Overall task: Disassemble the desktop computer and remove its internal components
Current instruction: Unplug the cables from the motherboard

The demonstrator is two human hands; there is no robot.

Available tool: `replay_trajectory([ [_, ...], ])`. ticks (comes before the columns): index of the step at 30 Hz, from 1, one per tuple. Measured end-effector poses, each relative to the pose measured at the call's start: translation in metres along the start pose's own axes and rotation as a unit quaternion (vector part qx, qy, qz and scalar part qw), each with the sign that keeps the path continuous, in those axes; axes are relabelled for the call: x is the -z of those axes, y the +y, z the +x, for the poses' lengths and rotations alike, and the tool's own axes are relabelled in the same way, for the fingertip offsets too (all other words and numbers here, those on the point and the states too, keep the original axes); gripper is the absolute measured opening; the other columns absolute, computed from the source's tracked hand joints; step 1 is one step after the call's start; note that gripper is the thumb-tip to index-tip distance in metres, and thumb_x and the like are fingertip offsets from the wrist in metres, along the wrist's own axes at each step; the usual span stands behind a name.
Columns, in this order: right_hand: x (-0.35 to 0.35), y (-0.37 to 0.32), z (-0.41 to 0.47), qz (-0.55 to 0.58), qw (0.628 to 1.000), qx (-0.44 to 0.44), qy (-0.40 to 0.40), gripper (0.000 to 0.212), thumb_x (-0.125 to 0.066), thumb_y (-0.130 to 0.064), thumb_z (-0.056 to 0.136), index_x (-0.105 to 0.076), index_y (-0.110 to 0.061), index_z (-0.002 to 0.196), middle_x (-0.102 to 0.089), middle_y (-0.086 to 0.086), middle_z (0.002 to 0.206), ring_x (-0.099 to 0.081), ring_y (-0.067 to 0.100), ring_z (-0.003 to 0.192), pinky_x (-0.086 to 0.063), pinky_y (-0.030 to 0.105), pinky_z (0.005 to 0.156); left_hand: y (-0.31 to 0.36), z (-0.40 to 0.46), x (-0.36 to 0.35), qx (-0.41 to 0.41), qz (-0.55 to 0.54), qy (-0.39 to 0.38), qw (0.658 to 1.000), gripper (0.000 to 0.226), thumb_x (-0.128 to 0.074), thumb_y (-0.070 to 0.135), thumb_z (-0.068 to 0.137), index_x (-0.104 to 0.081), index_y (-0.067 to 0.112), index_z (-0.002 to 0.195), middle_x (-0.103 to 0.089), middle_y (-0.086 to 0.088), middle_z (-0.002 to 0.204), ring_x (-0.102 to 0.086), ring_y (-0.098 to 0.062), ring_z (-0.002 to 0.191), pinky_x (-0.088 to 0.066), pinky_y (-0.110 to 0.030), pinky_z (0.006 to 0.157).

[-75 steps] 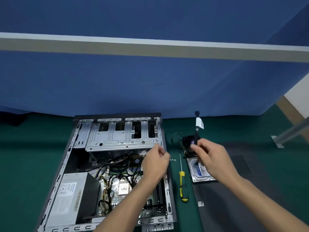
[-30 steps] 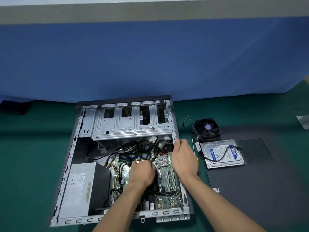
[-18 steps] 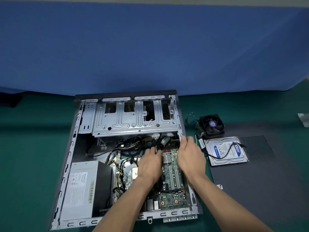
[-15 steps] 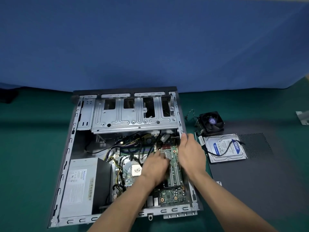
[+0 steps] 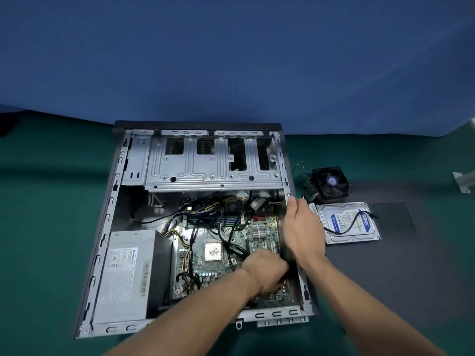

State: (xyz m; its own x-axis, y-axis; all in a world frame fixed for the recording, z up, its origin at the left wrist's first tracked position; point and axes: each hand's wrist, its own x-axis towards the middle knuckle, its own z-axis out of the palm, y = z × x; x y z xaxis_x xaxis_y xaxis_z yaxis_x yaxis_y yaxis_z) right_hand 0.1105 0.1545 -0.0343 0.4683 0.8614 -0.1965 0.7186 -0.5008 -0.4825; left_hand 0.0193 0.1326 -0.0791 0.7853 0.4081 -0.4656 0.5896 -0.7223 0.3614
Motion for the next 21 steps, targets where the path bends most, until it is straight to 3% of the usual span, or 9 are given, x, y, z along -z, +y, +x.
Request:
replay_trajectory([
  [9, -0.001, 0.0, 0.0, 0.005, 1.0, -0.012, 0.004, 0.039, -0.023, -0.041, 0.101, -0.051, -0.013, 0.096, -0.062, 0.01, 0.089, -0.044, 0.024, 0.074, -0.032, 0.035, 0.067, 0.004, 0.004, -0.012, -0.019, -0.067, 0.047, 0.996, 0.015, -0.05, 0.001, 0.086, -0.064, 0.0, 0.081, -0.064, -0.014, 0.075, -0.049, -0.024, 0.06, -0.053, -0.038, 0.074],
  [14, 0.0, 0.0, 0.0, 0.0, 1.0, -0.015, 0.002, 0.041, -0.023, -0.041, 0.101, -0.052, -0.012, 0.1, -0.063, 0.011, 0.091, -0.043, 0.023, 0.074, -0.032, 0.034, 0.067, 0.003, 0.007, -0.017, -0.023, -0.056, 0.05, 0.997, 0.016, -0.051, 0.009, 0.09, -0.065, 0.001, 0.085, -0.067, -0.015, 0.081, -0.063, -0.028, 0.071, -0.052, -0.039, 0.076],
  [21, -0.002, 0.0, 0.001, -0.004, 1.0, -0.013, -0.002, 0.035, -0.022, -0.042, 0.101, -0.045, -0.017, 0.091, -0.063, 0.009, 0.087, -0.046, 0.024, 0.072, -0.032, 0.034, 0.065, 0.009, 0.008, -0.017, -0.01, -0.035, 0.042, 0.998, 0.014, -0.049, -0.002, 0.084, -0.063, -0.001, 0.085, -0.065, -0.017, 0.084, -0.061, -0.03, 0.075, -0.05, -0.041, 0.078],
])
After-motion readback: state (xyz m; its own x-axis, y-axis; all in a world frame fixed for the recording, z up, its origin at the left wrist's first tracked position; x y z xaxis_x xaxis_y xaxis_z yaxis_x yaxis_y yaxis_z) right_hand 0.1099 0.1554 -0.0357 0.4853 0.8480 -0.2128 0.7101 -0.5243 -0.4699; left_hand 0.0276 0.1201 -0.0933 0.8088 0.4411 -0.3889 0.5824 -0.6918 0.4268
